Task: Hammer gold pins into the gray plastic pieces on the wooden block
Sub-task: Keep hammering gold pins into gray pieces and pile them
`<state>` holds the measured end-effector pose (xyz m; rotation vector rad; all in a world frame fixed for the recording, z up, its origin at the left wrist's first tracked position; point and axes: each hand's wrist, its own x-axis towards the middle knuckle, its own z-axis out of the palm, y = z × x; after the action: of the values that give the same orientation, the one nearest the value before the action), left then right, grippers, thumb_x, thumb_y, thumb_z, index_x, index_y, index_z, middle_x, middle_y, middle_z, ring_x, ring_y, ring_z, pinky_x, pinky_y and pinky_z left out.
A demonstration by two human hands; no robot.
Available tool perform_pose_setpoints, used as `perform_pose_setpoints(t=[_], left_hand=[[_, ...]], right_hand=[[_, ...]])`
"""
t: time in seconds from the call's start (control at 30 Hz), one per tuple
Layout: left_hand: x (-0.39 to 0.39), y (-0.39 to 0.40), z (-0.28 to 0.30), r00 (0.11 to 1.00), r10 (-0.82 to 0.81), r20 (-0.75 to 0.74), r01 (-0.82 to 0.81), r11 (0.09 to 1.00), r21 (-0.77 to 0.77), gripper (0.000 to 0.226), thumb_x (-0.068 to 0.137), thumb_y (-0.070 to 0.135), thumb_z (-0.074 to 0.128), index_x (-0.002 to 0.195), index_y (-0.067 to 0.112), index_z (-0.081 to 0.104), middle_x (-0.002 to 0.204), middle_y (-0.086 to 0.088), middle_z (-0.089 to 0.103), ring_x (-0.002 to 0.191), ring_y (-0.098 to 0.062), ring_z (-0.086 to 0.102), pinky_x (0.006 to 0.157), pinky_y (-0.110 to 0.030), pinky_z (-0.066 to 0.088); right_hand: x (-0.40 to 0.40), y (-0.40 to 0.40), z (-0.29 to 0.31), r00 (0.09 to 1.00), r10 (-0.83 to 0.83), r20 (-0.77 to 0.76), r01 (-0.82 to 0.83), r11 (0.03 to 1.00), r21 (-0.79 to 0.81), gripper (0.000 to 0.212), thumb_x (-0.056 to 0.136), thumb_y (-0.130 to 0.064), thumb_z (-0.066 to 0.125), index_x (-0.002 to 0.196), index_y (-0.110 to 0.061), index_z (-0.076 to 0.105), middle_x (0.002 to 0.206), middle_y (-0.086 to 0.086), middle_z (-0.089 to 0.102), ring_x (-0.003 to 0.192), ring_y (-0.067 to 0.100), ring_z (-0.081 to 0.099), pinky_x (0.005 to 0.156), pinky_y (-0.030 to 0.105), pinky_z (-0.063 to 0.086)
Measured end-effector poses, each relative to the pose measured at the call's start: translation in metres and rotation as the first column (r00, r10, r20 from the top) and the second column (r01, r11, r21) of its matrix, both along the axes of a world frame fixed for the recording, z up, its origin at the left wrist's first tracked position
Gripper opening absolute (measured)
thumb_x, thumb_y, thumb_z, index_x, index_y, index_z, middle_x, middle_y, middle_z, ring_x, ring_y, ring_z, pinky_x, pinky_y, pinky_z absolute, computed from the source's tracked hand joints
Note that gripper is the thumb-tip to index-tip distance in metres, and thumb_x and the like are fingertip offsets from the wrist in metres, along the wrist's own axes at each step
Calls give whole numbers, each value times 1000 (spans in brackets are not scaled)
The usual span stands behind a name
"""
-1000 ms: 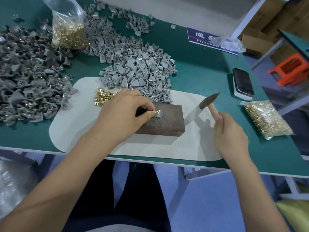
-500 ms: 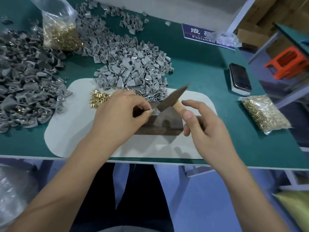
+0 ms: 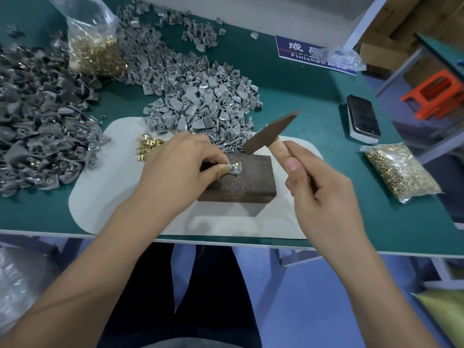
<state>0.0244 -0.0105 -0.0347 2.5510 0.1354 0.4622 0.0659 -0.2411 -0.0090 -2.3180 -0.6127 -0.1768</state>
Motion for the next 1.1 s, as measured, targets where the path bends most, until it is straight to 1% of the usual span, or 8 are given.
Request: perform_pose_setpoints(t=[0.13, 0.27, 0.37, 0.5, 0.6, 0.67, 0.9, 1.1], left_hand=[[2, 0, 2, 1000, -10, -7, 10, 1000, 0, 5, 87, 46, 74, 89, 41, 74, 87, 18, 63, 97, -12, 55, 71, -35, 49], [3, 2, 3, 1000, -8, -12, 8, 1000, 14, 4, 86, 40, 76, 90, 41, 75, 86, 19, 61, 97, -12, 55, 68, -32, 38], [3, 2, 3, 1000, -4, -4, 4, 1000, 20, 5, 86, 44, 75, 90, 40, 75, 85, 21, 59, 97, -11, 54, 68, -31, 36], [2, 2, 2, 1000, -5, 5, 5, 1000, 19, 7, 86, 45, 76, 91, 39, 76, 85, 21, 59, 97, -12, 55, 68, -32, 36], [2, 3, 2, 1000, -5, 2, 5, 1000, 21, 8, 85, 47, 75, 89, 40, 76, 85, 20, 60, 96, -11, 55, 67, -31, 35], [2, 4, 2, 1000, -2, -3, 2, 1000, 31, 10, 86, 49, 74, 90, 40, 76, 86, 20, 62, 98, -10, 55, 68, -30, 35], [2, 3, 3, 1000, 11, -8, -11, 1000, 26, 7, 86, 48, 75, 90, 42, 75, 86, 21, 61, 99, -10, 55, 68, -29, 29], [2, 2, 4, 1000, 1, -18, 0, 1000, 29, 10, 86, 51, 73, 92, 43, 75, 88, 20, 63, 100, -9, 54, 69, -30, 30]], right_hand=[[-3, 4, -5, 1000, -27, -8, 27, 1000, 11, 34, 104, -50, 38, 131, -47, 58, 71, -13, 56, 64, 17, 51, 60, 36, 49], [0, 6, -14, 999, -5, -46, 2, 997, -83, 35, 103, -50, 40, 134, -49, 55, 76, -25, 61, 66, 10, 53, 65, 34, 50], [-6, 5, -16, 1000, -24, 3, 24, 999, -23, 34, 105, -47, 40, 135, -47, 55, 77, -21, 60, 62, 12, 51, 59, 30, 44], [-13, 7, -17, 998, -34, 44, 41, 987, -156, 34, 102, -54, 35, 133, -60, 46, 69, -27, 55, 56, 9, 46, 52, 30, 43], [-11, 3, -17, 998, -65, 26, 67, 995, -80, 34, 103, -51, 38, 134, -53, 51, 70, -34, 54, 57, 4, 46, 55, 27, 38], [-10, 3, -17, 998, -62, 16, 64, 990, -125, 31, 102, -53, 37, 130, -58, 50, 70, -35, 54, 59, 3, 47, 55, 27, 38], [-11, 6, -16, 995, -78, 55, 86, 981, -175, 31, 101, -56, 35, 130, -62, 46, 72, -28, 57, 67, 14, 49, 58, 34, 45], [-13, 2, -18, 996, -63, 67, 71, 989, -129, 33, 102, -53, 37, 132, -56, 51, 68, -28, 54, 56, 8, 45, 52, 28, 37]])
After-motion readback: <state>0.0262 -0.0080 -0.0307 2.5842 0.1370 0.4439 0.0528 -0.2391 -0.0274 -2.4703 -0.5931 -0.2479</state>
